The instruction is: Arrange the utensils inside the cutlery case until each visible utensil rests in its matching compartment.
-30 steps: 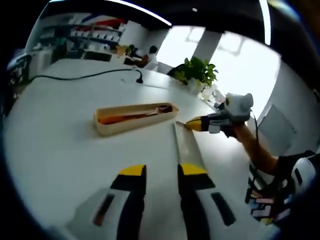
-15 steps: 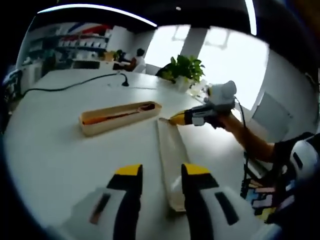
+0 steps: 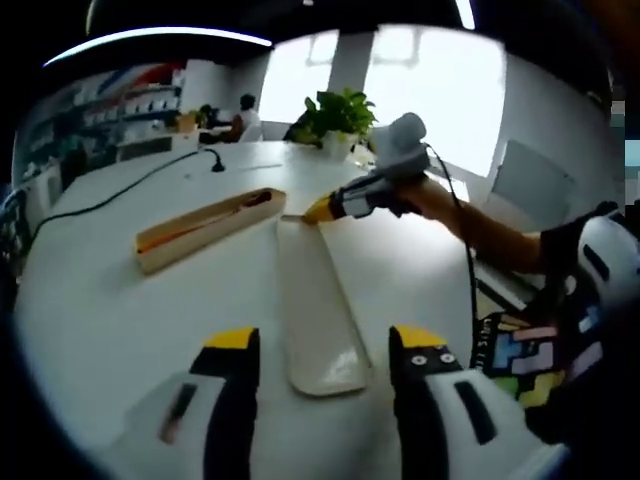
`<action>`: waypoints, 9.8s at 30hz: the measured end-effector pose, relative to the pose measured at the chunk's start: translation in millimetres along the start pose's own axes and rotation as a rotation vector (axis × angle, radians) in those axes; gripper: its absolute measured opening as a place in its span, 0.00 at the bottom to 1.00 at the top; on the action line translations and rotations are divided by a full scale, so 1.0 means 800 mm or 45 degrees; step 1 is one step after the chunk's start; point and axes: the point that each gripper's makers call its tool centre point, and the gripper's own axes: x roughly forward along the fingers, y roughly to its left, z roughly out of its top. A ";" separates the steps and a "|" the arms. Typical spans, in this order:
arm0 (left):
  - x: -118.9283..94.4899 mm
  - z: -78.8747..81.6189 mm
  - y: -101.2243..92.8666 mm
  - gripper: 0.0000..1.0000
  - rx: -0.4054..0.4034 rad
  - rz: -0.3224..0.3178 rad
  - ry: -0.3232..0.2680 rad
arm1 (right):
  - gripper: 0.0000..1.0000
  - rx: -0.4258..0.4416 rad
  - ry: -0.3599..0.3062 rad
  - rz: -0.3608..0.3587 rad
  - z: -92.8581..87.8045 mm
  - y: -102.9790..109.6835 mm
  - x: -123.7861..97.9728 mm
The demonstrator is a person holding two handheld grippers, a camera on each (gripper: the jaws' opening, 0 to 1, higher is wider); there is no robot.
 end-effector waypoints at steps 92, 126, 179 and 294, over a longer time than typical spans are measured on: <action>0.006 -0.015 0.002 0.42 0.415 0.187 -0.060 | 0.27 -1.314 0.137 0.837 0.035 0.153 -0.035; 0.001 0.000 -0.004 0.40 0.885 0.247 -0.079 | 0.10 -1.095 0.793 1.389 -0.005 0.158 -0.049; -0.034 0.023 0.045 0.47 0.098 0.347 -0.337 | 0.03 -1.036 0.472 0.789 0.065 0.126 -0.099; 0.037 0.079 0.221 0.32 -0.392 0.679 -0.323 | 0.19 -2.137 -0.216 -0.443 0.113 0.095 0.065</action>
